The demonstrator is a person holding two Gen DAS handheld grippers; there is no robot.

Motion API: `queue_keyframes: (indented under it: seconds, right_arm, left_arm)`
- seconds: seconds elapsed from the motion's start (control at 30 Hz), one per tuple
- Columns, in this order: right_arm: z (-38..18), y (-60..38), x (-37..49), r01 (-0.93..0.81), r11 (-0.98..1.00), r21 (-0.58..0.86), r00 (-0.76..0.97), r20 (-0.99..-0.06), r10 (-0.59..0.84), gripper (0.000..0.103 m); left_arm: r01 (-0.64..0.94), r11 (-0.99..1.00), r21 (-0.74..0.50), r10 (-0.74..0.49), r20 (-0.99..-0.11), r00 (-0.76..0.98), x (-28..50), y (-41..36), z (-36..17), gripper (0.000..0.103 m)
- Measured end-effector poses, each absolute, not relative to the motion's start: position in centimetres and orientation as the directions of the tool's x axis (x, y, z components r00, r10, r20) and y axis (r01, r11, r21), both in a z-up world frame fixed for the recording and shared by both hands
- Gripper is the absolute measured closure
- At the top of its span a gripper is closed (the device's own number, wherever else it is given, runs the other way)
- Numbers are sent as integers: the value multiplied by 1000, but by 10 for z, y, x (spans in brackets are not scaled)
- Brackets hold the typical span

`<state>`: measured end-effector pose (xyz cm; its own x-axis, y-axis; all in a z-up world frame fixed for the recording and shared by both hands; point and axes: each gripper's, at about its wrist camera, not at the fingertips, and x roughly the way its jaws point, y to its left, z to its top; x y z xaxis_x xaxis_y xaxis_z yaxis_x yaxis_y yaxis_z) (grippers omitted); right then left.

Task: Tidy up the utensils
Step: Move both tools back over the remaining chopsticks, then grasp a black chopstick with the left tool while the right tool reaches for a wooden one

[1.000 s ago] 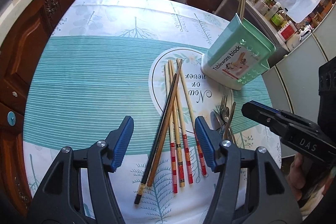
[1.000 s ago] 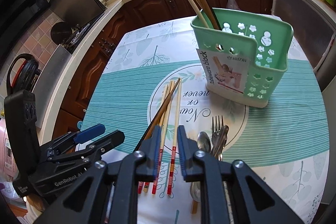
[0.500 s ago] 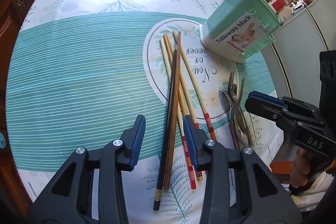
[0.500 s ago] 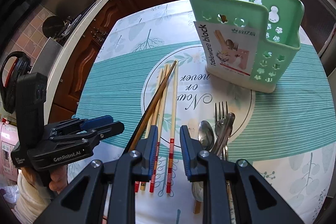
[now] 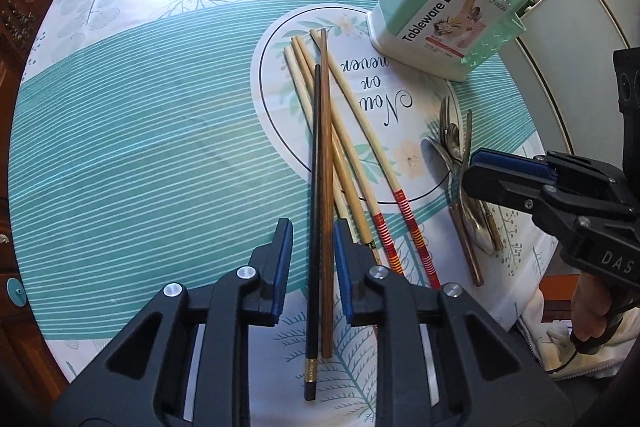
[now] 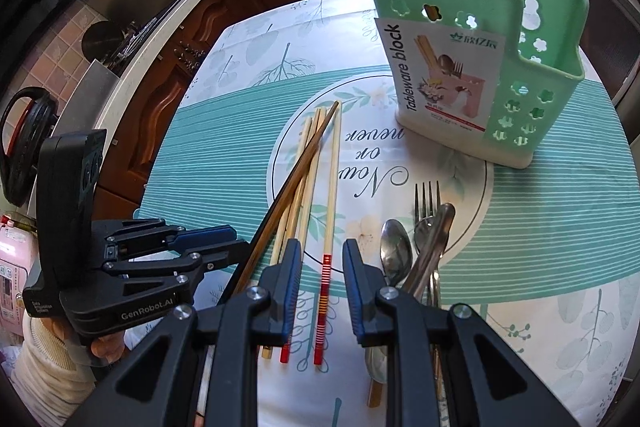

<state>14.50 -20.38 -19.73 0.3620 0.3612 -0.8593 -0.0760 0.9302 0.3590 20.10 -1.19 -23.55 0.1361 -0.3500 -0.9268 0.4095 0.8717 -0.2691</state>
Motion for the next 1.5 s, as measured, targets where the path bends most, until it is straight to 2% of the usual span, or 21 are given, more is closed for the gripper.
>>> queue_keyframes:
  seconds: [0.43,0.9,0.93,0.97,1.0,1.07,1.27,1.5]
  right_arm:
    - [-201,-200,144,-90,928,360,354,-860,368,82]
    - [-205,-192,143,-107,933,344,342,-868,359,82]
    - [-205,-191,143,-109,933,342,341,-869,358,82]
    - [-204,-189,143,-113,934,339,341,-870,357,82]
    - [-203,-188,144,-114,934,338,340,-870,356,82]
    - [-203,-185,146,-118,931,344,331,-871,364,82]
    - [-200,-176,161,-128,910,395,290,-862,415,82]
    - [-217,-153,200,-61,879,473,188,-860,475,82]
  left_arm:
    - [426,879,-213,-280,-955,101,209,-16,-244,85]
    - [510,859,-31,-92,-991,95,210,-47,-248,87]
    - [498,867,-33,-88,-992,86,211,-47,-248,89]
    - [471,881,-45,-88,-994,71,213,-44,-248,98]
    - [453,890,-58,-94,-994,57,214,-42,-248,99]
    - [400,911,-101,-126,-991,37,215,-30,-249,100]
    - [287,950,-123,-143,-989,48,204,12,-248,100]
    - [257,958,-125,-141,-989,42,195,41,-247,100]
